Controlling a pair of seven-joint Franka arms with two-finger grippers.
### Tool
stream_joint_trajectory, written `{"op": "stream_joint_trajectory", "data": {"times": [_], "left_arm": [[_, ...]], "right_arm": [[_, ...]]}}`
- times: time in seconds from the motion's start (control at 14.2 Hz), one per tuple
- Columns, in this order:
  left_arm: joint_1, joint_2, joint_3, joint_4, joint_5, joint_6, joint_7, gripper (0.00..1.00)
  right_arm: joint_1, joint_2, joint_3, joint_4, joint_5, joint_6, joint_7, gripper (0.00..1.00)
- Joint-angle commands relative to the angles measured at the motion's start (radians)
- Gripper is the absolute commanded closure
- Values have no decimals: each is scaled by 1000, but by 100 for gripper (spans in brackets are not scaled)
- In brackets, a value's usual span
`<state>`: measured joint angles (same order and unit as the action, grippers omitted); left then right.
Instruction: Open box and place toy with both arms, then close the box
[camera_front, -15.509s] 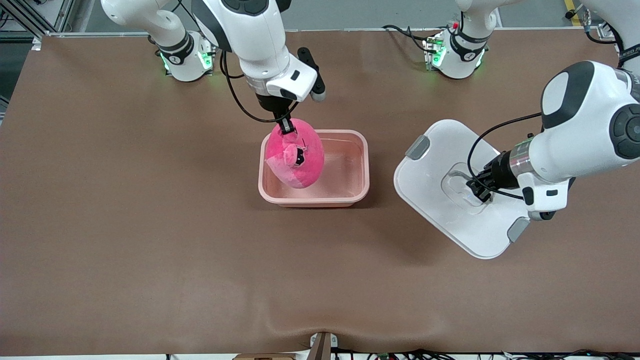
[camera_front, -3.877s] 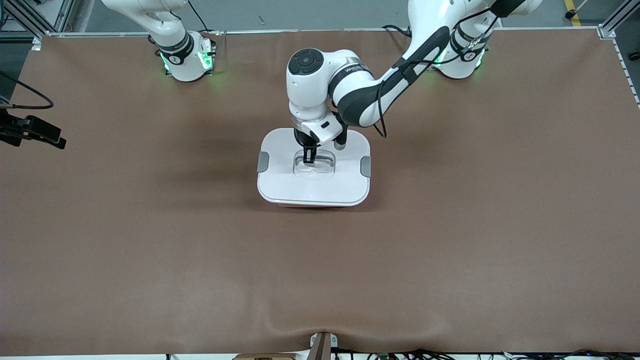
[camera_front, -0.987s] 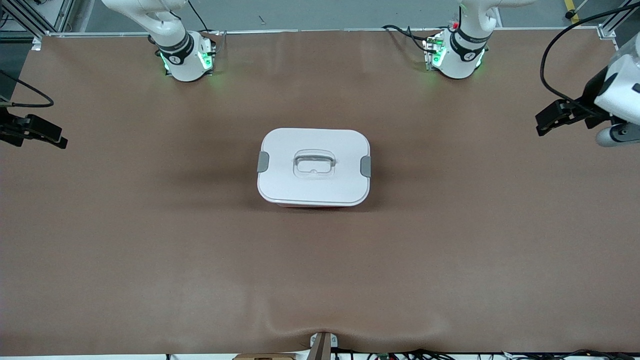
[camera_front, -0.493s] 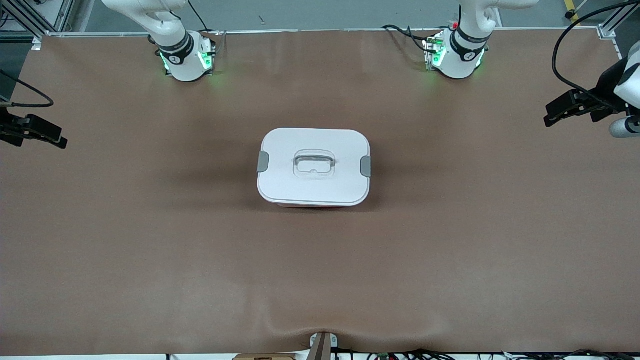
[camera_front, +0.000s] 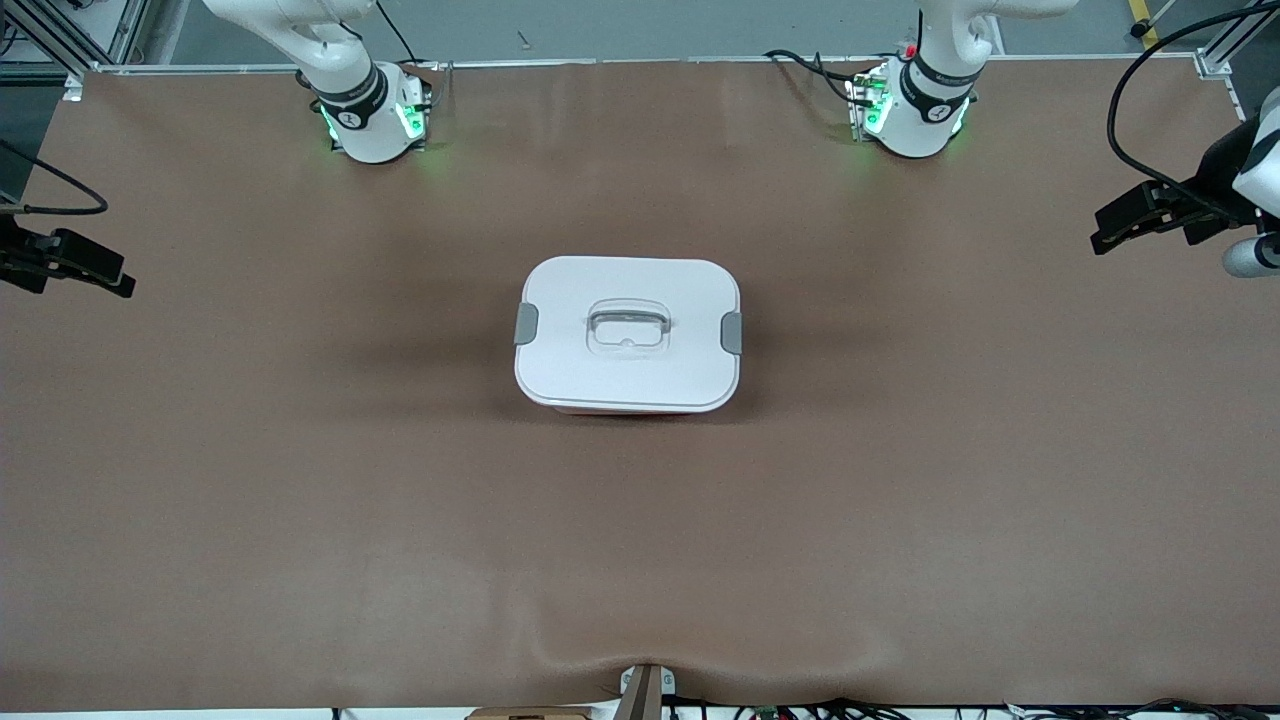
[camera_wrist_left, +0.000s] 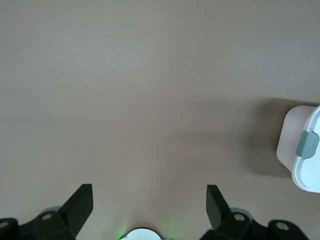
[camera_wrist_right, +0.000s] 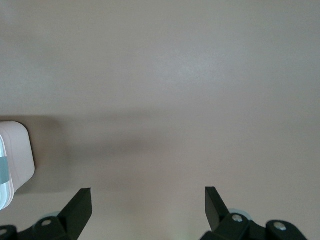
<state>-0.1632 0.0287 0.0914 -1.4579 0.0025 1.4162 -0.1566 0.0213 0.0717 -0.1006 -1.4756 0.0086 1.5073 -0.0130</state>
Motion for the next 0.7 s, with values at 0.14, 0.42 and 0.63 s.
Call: {"op": "stream_joint_trajectory", "data": {"times": [0.14,0.42,0.63], "left_arm": [[7,-19,-12,-21,5,9,17,0],[-1,-21,-15,-25,7,7,17,0],[-1,-24,-15,-25,8,1,17,0]], "right_arm": [[-14,-9,12,4,13,-4,5,0],[-11,-9,12,4,13,-2,7,0],[-14,-9,12,4,14,1,5,0]]}}
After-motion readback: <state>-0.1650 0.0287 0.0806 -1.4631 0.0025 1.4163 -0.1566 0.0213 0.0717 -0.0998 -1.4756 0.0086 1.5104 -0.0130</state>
